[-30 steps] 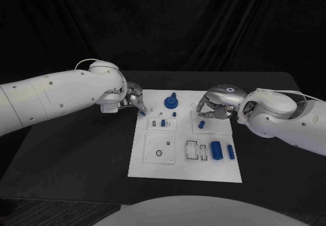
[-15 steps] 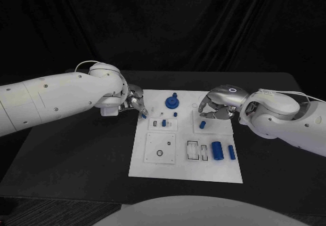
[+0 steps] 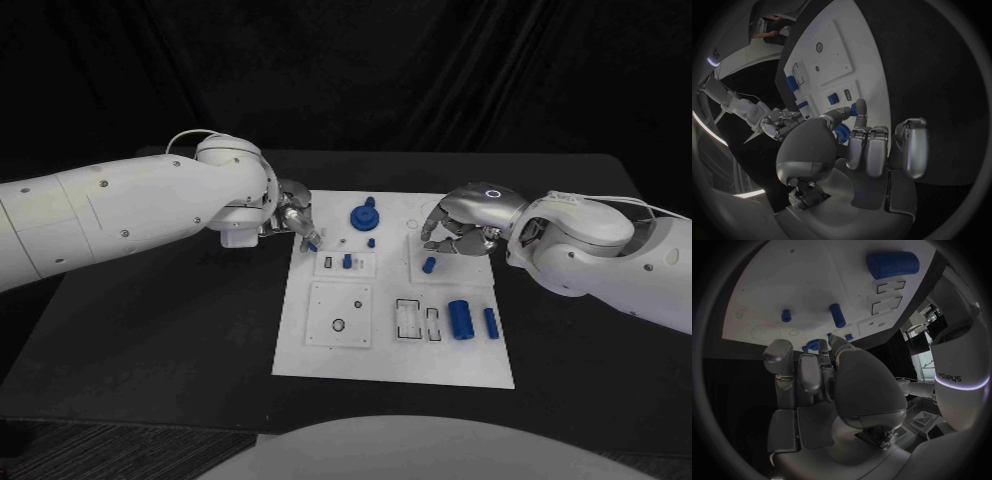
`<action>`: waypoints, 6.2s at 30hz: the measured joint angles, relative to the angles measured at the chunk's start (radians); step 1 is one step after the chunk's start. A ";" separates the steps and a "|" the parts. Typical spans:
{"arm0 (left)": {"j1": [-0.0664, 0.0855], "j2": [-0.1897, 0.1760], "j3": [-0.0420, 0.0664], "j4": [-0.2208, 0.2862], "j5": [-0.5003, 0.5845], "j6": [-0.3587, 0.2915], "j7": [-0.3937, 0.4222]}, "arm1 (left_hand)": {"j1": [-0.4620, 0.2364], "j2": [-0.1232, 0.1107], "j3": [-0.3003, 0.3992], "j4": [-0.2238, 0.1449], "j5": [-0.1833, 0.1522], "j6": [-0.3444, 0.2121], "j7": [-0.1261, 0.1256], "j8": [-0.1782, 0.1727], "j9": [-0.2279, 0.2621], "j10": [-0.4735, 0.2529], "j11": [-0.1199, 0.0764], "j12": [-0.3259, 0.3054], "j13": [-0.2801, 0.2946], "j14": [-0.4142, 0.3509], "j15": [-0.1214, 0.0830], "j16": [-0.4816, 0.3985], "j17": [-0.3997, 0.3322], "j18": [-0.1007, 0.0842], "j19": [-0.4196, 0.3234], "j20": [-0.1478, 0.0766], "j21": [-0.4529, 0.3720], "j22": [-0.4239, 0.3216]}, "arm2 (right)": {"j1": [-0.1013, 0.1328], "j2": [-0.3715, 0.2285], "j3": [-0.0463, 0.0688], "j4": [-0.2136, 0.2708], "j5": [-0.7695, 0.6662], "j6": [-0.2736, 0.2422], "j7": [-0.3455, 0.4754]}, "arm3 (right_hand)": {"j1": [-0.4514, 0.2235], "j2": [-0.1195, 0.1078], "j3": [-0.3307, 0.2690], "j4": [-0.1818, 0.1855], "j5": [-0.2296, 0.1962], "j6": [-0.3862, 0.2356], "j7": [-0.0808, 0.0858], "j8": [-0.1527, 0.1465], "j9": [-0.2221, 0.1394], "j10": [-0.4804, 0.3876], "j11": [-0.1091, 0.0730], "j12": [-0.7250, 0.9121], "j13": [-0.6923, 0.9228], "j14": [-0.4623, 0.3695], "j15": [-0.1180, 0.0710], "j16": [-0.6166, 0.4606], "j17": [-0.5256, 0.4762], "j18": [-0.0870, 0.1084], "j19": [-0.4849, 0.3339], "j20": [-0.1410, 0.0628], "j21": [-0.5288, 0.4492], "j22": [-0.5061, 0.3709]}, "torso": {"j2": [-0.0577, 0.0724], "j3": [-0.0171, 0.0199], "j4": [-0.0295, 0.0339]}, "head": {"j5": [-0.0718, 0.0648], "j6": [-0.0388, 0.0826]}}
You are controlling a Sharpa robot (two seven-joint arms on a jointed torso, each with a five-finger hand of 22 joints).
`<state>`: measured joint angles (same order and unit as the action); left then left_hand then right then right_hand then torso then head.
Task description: Assemble the parts on the task board
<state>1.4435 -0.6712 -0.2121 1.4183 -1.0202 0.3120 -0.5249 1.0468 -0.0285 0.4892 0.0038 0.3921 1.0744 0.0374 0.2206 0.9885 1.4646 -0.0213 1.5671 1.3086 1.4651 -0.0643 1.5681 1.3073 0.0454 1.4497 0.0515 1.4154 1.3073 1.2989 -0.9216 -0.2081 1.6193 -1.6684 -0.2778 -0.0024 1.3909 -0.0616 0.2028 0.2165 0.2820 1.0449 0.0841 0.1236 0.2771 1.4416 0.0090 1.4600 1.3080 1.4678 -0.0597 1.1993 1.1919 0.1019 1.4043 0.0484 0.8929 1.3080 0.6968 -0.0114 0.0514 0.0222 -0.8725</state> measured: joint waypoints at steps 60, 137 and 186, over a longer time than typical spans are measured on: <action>-0.040 0.032 0.000 0.005 0.000 -0.013 0.035 | -0.011 0.005 0.015 -0.004 0.006 0.001 0.002 -0.008 -0.008 0.000 0.000 0.000 0.000 0.000 0.000 0.000 0.000 0.000 -0.004 -0.004 -0.005 0.000 | -0.001 -0.001 0.000 0.000 0.006 -0.001 0.000 | 0.000 0.000 0.000 0.000 0.000 0.002 0.002 0.000 -0.002 0.000 0.000 -0.004 -0.001 0.000 0.000 -0.006 -0.003 0.000 -0.004 0.004 -0.003 -0.001 | 0.002 0.0002 0.0001 | 0.006 0.000; -0.059 -0.004 0.000 0.052 0.000 -0.064 0.046 | -0.011 0.020 0.022 -0.005 -0.004 -0.001 0.012 -0.024 -0.017 0.000 0.000 -0.005 0.000 0.000 0.000 0.000 0.000 0.000 -0.011 -0.004 -0.023 0.000 | -0.007 -0.001 0.000 -0.002 0.017 0.006 -0.001 | 0.000 0.000 0.000 0.000 0.000 0.003 0.003 -0.004 -0.003 -0.004 0.004 -0.004 0.000 0.000 0.000 -0.006 -0.006 0.000 -0.004 0.004 -0.008 0.000 | 0.002 0.0004 0.0012 | 0.010 0.000; -0.069 -0.017 0.004 0.049 0.000 -0.115 0.036 | -0.014 0.028 0.026 -0.004 0.012 -0.004 0.014 -0.024 -0.016 0.000 0.000 -0.008 0.000 0.000 0.000 0.000 0.000 0.000 -0.014 0.000 -0.027 0.000 | -0.008 -0.001 0.000 -0.002 0.017 0.010 -0.005 | 0.004 -0.004 0.003 -0.003 0.004 0.003 0.003 -0.004 -0.006 -0.007 0.000 -0.004 -0.001 0.000 0.000 -0.011 -0.009 0.000 -0.003 0.004 -0.016 -0.001 | 0.002 0.0005 0.0000 | 0.012 0.000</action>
<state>1.3746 -0.6879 -0.2086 1.4673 -1.0199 0.1972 -0.4892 1.0324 -0.0008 0.5150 0.0000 0.4039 1.0708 0.0515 0.1970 0.9721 1.4646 -0.0211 1.5594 1.3086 1.4651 -0.0640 1.5681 1.3073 0.0455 1.4353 0.0517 1.3883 1.3073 1.2910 -0.9231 -0.2082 1.6174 -1.6510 -0.2677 -0.0070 1.3951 -0.0659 0.2057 0.2136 0.2858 1.0484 0.0875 0.1198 0.2707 1.4346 0.0090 1.4560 1.3074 1.4678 -0.0597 1.1887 1.1826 0.1019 1.4008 0.0519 0.8771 1.3073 0.6987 -0.0109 0.0514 0.0346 -0.8725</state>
